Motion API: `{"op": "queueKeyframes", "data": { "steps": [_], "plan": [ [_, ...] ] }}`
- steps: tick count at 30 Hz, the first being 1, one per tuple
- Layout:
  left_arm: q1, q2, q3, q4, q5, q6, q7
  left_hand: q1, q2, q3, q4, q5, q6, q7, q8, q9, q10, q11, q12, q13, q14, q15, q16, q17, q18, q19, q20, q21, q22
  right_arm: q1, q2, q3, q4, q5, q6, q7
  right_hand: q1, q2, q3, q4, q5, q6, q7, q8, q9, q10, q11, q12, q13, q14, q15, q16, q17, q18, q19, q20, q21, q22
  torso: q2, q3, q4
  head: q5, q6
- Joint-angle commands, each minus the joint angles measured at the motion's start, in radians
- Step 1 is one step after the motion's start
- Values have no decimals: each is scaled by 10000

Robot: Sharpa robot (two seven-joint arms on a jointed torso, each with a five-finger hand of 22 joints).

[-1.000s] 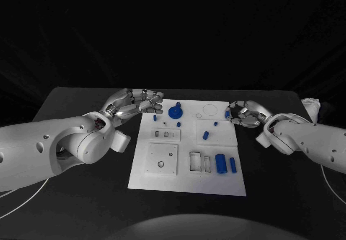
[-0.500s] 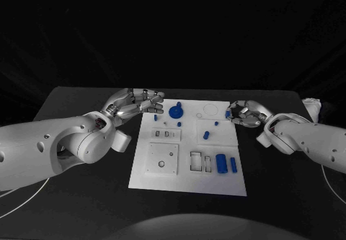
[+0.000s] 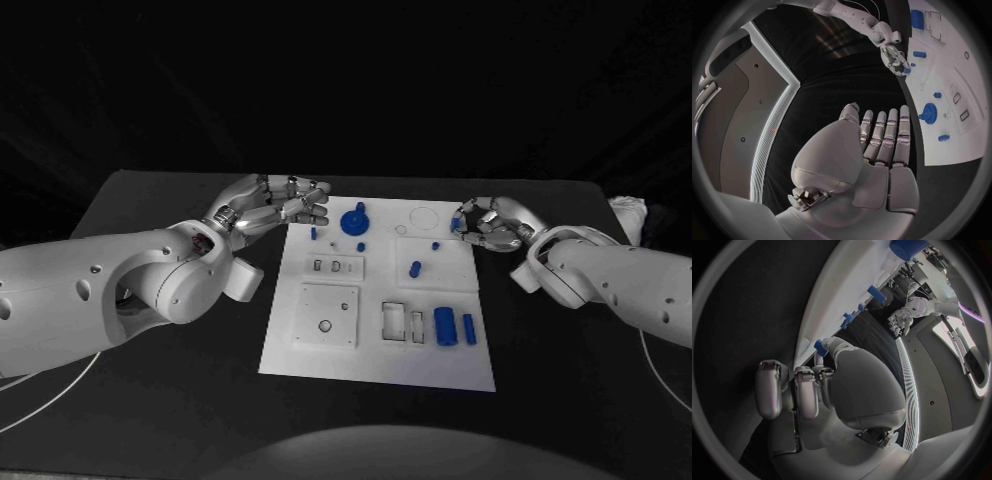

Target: Assemble the parts on the task board

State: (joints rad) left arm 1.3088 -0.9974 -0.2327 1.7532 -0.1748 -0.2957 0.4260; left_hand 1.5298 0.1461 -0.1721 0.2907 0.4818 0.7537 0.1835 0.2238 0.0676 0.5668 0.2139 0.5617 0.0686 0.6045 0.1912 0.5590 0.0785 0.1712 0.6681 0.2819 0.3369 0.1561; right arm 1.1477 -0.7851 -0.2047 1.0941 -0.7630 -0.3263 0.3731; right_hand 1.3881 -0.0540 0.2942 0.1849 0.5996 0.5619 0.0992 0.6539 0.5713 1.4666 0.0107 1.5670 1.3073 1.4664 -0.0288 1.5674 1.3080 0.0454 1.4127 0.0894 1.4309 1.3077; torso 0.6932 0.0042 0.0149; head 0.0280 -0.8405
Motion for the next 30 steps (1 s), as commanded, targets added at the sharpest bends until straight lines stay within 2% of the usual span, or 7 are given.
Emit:
{"op": "queueKeyframes", "data": {
  "steps": [1,7,10,13,20,26,30],
  "plan": [
    [3,-8,7,37,22,160,53,5,80,27,19,54,-21,78,50,-13,-20,78,31,-12,-2,58,65,-9,-125,79,-7,-7,-4,87,-33,16,194,211,-409,301,-19,21,1,-80,-34,115,10,67,-26,1041,88,38,2635,1044,62,34,2628,-40,10,2,31,2081,-2,-2,-8,47,-7],
    [3,-11,7,17,22,150,49,5,80,27,19,54,-21,78,50,-13,-20,78,31,-12,-2,58,65,-9,-125,79,-7,-7,-4,492,-181,23,970,238,-591,215,-24,-1,-3,-97,-8,151,29,58,-53,1041,99,38,2635,1044,66,34,2628,-41,17,6,36,2082,-4,-2,-6,86,-10],
    [3,11,7,-4,22,143,48,5,80,27,19,54,-21,78,50,-13,-20,78,31,-12,-2,58,65,-9,-125,79,-7,-7,-4,723,-224,24,1507,192,-529,20,-33,-12,-8,-100,2,170,40,51,-68,1041,106,38,2635,1044,69,34,2628,-39,14,8,33,2080,-13,-11,-8,82,-18],
    [3,47,7,-24,22,136,43,3,81,26,20,53,-21,79,51,-13,-19,80,33,-12,-3,59,67,-9,-126,80,-7,-7,-4,858,-178,25,1986,38,-324,-199,-68,-43,-24,-97,22,183,52,27,-99,1041,119,38,2635,1044,79,34,2628,-36,1,14,22,2075,-27,-26,-4,63,-23],
    [3,113,7,-71,22,123,38,-1,84,23,21,50,-23,82,53,-13,-15,85,36,-12,-4,61,73,-11,-128,81,-8,-5,-3,939,239,22,2539,-471,320,-807,-190,-91,-67,-51,48,232,56,-15,-171,1041,140,38,2635,1044,110,34,2628,-19,-76,35,-42,2048,-25,-16,11,65,18],
    [3,125,7,-103,22,102,55,-4,86,21,21,48,-22,83,56,-13,-11,87,39,-11,-4,62,77,-12,-130,82,-8,-4,-2,921,713,21,2626,-731,684,-1226,-246,-86,-74,-27,76,278,55,-24,-203,1041,146,38,2635,1044,123,34,2628,-4,-142,46,-97,2026,-53,-30,17,142,6],
    [3,133,7,-117,22,101,59,-4,86,21,21,48,-22,84,56,-13,-11,87,40,-11,-3,62,78,-12,-130,82,-8,-4,-2,889,1002,21,2624,-827,827,-1371,-252,-84,-71,-27,87,284,55,-28,-211,1041,147,38,2635,1044,125,34,2628,-1,-155,48,-107,2022,-36,-18,17,206,22]
  ]
}}
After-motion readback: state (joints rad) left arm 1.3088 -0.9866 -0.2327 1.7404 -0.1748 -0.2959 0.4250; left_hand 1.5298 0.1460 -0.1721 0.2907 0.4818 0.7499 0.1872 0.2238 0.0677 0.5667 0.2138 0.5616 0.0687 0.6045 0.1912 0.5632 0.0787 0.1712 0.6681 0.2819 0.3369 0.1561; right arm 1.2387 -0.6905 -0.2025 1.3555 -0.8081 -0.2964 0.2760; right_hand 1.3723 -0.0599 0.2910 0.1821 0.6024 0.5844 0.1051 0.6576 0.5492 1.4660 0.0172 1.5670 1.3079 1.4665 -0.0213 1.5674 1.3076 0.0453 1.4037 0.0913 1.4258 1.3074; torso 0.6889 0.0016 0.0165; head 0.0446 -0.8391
